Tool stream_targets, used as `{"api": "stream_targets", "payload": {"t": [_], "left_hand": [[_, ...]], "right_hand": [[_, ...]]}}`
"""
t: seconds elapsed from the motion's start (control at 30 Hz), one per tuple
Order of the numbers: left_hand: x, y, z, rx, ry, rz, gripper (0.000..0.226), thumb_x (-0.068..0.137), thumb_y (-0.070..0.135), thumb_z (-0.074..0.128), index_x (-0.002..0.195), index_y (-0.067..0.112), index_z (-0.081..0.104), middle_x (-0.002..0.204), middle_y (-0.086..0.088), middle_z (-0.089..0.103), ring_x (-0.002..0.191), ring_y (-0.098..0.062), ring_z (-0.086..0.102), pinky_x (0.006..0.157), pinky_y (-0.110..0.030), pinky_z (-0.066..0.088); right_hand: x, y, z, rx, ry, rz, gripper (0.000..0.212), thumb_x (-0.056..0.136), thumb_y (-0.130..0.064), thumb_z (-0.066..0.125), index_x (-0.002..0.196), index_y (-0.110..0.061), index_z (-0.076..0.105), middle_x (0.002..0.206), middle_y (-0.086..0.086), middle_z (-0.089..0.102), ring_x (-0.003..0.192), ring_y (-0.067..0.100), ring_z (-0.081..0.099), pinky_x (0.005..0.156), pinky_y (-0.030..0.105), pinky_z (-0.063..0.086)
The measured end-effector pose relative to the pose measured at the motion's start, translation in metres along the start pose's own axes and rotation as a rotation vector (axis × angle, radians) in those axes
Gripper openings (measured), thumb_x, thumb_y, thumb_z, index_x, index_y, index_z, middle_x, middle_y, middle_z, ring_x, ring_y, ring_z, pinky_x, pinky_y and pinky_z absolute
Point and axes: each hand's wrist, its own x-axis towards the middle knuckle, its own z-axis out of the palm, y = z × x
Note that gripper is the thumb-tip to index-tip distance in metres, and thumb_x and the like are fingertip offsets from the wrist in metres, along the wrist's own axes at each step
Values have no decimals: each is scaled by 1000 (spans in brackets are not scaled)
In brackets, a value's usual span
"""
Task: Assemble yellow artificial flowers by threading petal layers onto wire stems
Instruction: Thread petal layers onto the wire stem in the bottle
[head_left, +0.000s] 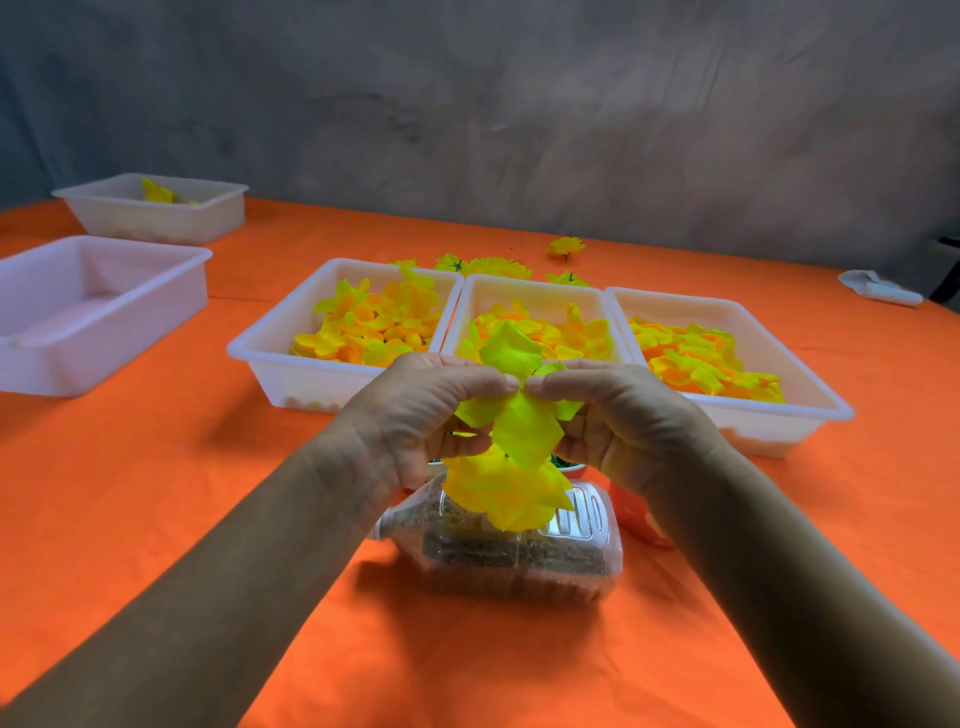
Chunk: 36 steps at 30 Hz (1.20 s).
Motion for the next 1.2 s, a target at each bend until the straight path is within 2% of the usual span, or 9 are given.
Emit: {"api": "stream_targets", "payload": {"t": [0.13, 0.27, 0.4, 0.53, 0.77, 0.83, 0.93, 1.1, 1.2], "left_hand": [[1, -2, 0, 13, 6, -43, 14, 75, 12, 72, 86, 7, 65, 72, -7, 60, 46, -12, 55, 43, -21, 47], [1, -2, -1, 13, -17, -43, 27, 71, 15, 73, 95, 6, 65, 75, -7, 60, 51, -13, 54, 43, -20, 48], [-1, -1, -2, 14, -51, -37, 41, 54, 21, 73, 92, 7, 66, 76, -8, 62, 52, -14, 56, 43, -20, 47], [0, -1, -5, -5, -125, -52, 12, 82, 7, 64, 93, 6, 64, 63, -2, 68, 48, -10, 63, 44, -19, 48], [0, -2, -8, -29, -165, -64, 23, 83, 7, 64, 105, 2, 62, 68, -3, 69, 52, -11, 65, 47, -20, 50], [-1, -2, -7, -7, -155, -53, 36, 73, 10, 69, 107, 0, 63, 77, -8, 67, 55, -13, 64, 46, -20, 50], [-4, -1, -6, 9, -129, -21, 56, 55, 17, 72, 107, -1, 65, 86, -12, 66, 62, -16, 63, 47, -21, 51], [-4, -1, -7, 40, -127, -23, 47, 60, 13, 72, 105, 2, 65, 91, -12, 70, 75, -20, 66, 55, -26, 53], [-4, -1, -7, 61, -144, -24, 35, 64, 12, 71, 98, 6, 67, 87, -9, 71, 71, -17, 66, 53, -24, 53]], "right_hand": [[0, 2, 1, 9, -4, 36, 14, 74, -1, 67, 82, -11, 62, 64, 4, 69, 54, 16, 67, 53, 23, 49], [0, 2, 1, 28, -19, 67, 11, 77, -1, 65, 82, -11, 62, 63, 4, 68, 50, 15, 65, 45, 18, 48], [-1, 0, 0, 43, -29, 69, 15, 76, 1, 66, 84, -11, 62, 72, 8, 68, 52, 17, 65, 46, 19, 50], [-1, 1, 1, 41, -35, 75, 18, 78, 2, 64, 90, -10, 61, 78, 10, 67, 54, 17, 65, 50, 20, 50], [2, 4, 2, 57, -24, 80, 31, 79, 2, 62, 108, -6, 61, 95, 15, 65, 71, 24, 64, 70, 32, 50], [2, 5, 2, 53, -41, 84, 28, 79, 1, 62, 106, -8, 62, 91, 13, 67, 65, 21, 66, 62, 28, 53], [2, 6, 1, 68, -39, 68, 18, 78, 2, 63, 89, -12, 63, 77, 8, 69, 57, 19, 67, 54, 25, 53], [1, 6, 1, 107, -59, 45, 20, 76, 6, 63, 82, -13, 60, 64, 5, 70, 50, 18, 67, 45, 23, 52], [1, 6, 1, 104, -61, 37, 22, 76, 7, 63, 81, -14, 59, 63, 5, 70, 48, 18, 66, 43, 23, 51]]}}
